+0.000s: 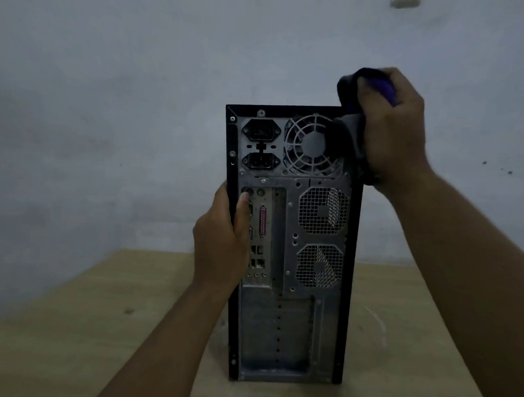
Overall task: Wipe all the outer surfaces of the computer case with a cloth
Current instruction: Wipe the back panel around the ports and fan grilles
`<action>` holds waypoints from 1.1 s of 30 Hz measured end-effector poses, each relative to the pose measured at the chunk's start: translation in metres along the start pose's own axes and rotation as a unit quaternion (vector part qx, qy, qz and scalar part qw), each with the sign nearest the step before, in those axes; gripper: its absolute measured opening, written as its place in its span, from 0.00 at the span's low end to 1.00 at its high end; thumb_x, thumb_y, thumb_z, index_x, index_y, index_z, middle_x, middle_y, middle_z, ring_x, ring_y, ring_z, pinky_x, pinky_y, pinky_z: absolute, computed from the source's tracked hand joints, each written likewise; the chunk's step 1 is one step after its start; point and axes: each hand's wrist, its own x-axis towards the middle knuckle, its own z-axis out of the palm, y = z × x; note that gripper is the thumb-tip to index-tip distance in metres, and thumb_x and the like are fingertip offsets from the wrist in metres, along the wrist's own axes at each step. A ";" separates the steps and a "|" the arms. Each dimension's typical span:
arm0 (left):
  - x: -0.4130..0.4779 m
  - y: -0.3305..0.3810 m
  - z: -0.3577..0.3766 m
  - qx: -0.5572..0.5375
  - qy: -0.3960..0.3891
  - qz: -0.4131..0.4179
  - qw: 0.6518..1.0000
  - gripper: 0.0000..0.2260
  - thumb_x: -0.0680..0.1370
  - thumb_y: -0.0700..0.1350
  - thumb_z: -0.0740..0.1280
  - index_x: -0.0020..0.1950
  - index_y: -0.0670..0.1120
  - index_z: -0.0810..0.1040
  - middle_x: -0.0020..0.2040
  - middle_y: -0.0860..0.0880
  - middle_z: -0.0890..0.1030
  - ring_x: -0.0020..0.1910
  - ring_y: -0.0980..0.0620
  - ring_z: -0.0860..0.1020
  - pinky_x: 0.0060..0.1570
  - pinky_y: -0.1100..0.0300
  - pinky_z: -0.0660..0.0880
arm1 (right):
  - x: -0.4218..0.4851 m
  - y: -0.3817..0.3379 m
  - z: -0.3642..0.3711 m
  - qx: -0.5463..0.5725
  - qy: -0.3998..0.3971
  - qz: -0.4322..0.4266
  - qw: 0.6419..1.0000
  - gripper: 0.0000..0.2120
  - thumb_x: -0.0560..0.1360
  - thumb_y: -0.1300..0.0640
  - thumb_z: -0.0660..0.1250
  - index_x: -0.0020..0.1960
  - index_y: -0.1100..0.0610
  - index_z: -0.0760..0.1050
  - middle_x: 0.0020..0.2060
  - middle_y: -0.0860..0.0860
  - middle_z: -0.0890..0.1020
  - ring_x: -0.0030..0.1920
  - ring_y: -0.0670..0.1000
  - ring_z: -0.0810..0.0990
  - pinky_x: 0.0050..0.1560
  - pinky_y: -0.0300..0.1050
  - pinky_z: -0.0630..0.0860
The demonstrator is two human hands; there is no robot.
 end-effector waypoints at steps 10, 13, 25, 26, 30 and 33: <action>0.001 -0.006 -0.001 -0.011 -0.002 -0.020 1.000 0.18 0.85 0.53 0.57 0.68 0.45 0.76 0.33 0.54 0.78 0.28 0.58 0.75 0.28 0.68 0.65 | -0.011 -0.004 -0.004 0.051 -0.051 0.052 0.996 0.08 0.80 0.63 0.64 0.48 0.59 0.81 0.43 0.52 0.85 0.48 0.52 0.84 0.49 0.46 0.79; 0.003 -0.008 -0.004 -0.005 -0.017 -0.016 1.000 0.17 0.85 0.52 0.57 0.68 0.45 0.76 0.32 0.53 0.77 0.28 0.57 0.75 0.27 0.67 0.65 | -0.014 -0.007 -0.001 0.040 -0.039 0.050 0.997 0.07 0.79 0.62 0.65 0.47 0.58 0.82 0.41 0.49 0.86 0.47 0.50 0.84 0.48 0.43 0.78; 0.007 -0.005 -0.004 -0.023 -0.026 -0.046 0.998 0.08 0.85 0.46 0.59 0.50 0.49 0.75 0.29 0.55 0.70 0.27 0.62 0.72 0.27 0.71 0.64 | -0.050 0.014 0.014 -0.376 -0.018 -0.225 0.899 0.14 0.73 0.57 0.65 0.57 0.59 0.79 0.58 0.58 0.78 0.62 0.55 0.74 0.63 0.46 0.71; 0.007 -0.005 -0.004 -0.023 -0.027 -0.049 0.998 0.08 0.85 0.46 0.59 0.51 0.48 0.76 0.30 0.55 0.72 0.27 0.62 0.73 0.27 0.71 0.64 | -0.061 0.022 0.014 -0.443 -0.038 -0.271 0.854 0.18 0.73 0.55 0.65 0.61 0.58 0.79 0.63 0.60 0.76 0.68 0.59 0.70 0.69 0.54 0.67; 0.008 -0.005 -0.006 -0.023 -0.031 -0.046 0.998 0.10 0.85 0.48 0.59 0.54 0.46 0.78 0.33 0.53 0.77 0.32 0.57 0.76 0.28 0.71 0.66 | -0.094 0.043 0.007 -0.543 -0.088 -0.362 0.752 0.23 0.79 0.52 0.62 0.72 0.57 0.72 0.72 0.61 0.70 0.76 0.62 0.61 0.76 0.62 0.55; 0.008 -0.006 -0.006 -0.023 -0.026 -0.045 0.998 0.11 0.85 0.48 0.59 0.57 0.45 0.79 0.34 0.52 0.78 0.33 0.56 0.77 0.28 0.71 0.67 | -0.102 0.049 0.001 -0.544 -0.111 -0.400 0.729 0.24 0.79 0.54 0.66 0.74 0.57 0.70 0.73 0.60 0.69 0.76 0.60 0.60 0.77 0.59 0.52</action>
